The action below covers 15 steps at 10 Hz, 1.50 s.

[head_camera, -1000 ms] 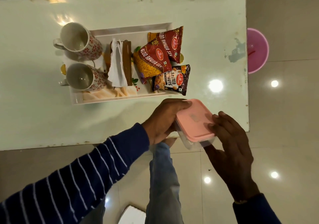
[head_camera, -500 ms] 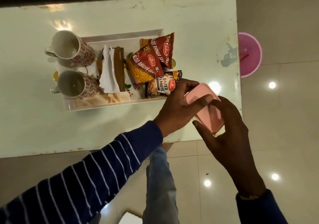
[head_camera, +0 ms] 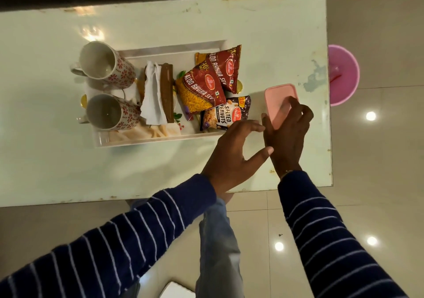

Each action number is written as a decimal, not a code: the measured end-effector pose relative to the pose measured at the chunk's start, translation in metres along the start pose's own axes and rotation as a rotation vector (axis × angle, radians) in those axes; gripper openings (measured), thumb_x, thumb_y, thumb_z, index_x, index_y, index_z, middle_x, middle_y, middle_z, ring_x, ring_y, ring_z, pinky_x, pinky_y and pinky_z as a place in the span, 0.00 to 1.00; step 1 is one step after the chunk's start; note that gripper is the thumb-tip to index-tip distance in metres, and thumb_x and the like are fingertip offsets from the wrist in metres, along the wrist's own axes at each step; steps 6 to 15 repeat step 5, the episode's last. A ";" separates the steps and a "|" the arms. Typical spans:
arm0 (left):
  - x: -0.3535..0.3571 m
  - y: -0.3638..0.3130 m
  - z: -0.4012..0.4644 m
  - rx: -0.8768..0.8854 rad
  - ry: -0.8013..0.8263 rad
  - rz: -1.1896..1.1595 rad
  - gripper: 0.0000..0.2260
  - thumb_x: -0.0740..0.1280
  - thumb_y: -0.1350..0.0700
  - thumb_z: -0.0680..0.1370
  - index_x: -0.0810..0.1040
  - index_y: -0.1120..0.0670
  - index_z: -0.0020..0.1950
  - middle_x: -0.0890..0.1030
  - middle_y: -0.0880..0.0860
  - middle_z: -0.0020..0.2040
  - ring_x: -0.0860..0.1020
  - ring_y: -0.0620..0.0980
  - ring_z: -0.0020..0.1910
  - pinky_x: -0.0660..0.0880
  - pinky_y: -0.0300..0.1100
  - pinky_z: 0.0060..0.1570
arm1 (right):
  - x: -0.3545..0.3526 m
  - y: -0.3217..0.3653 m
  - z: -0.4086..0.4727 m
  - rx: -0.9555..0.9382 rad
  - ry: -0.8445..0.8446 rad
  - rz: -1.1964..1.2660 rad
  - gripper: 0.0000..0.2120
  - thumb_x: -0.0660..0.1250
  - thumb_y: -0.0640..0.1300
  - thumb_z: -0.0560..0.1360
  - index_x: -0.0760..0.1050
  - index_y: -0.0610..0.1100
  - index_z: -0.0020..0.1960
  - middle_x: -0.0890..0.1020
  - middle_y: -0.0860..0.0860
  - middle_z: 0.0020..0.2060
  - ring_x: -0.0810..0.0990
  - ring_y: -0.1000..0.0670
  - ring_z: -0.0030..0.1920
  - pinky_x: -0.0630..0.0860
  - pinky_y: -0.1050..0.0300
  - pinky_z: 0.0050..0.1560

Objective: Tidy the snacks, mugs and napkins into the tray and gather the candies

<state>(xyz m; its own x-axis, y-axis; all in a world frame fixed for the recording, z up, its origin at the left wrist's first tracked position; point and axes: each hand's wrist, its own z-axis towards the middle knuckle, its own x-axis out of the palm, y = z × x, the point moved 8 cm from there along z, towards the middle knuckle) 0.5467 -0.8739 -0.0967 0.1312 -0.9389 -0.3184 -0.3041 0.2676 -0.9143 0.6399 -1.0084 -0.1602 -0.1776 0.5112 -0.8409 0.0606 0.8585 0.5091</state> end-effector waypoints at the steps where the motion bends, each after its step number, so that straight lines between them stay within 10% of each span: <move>1: -0.004 0.007 0.000 -0.005 0.003 0.031 0.15 0.72 0.50 0.76 0.77 0.51 0.60 0.78 0.46 0.62 0.71 0.32 0.58 0.68 0.23 0.55 | 0.011 -0.004 0.002 -0.020 0.004 -0.094 0.35 0.66 0.60 0.77 0.59 0.43 0.76 0.66 0.39 0.70 0.71 0.37 0.64 0.77 0.42 0.59; 5: -0.039 0.000 -0.007 0.076 0.008 0.047 0.14 0.71 0.51 0.77 0.77 0.53 0.60 0.80 0.48 0.59 0.75 0.40 0.58 0.70 0.25 0.53 | 0.016 -0.007 -0.015 0.092 0.064 -0.186 0.42 0.61 0.66 0.77 0.44 0.50 0.81 0.44 0.43 0.81 0.50 0.35 0.79 0.51 0.25 0.71; 15: -0.039 0.000 -0.007 0.076 0.008 0.047 0.14 0.71 0.51 0.77 0.77 0.53 0.60 0.80 0.48 0.59 0.75 0.40 0.58 0.70 0.25 0.53 | 0.016 -0.007 -0.015 0.092 0.064 -0.186 0.42 0.61 0.66 0.77 0.44 0.50 0.81 0.44 0.43 0.81 0.50 0.35 0.79 0.51 0.25 0.71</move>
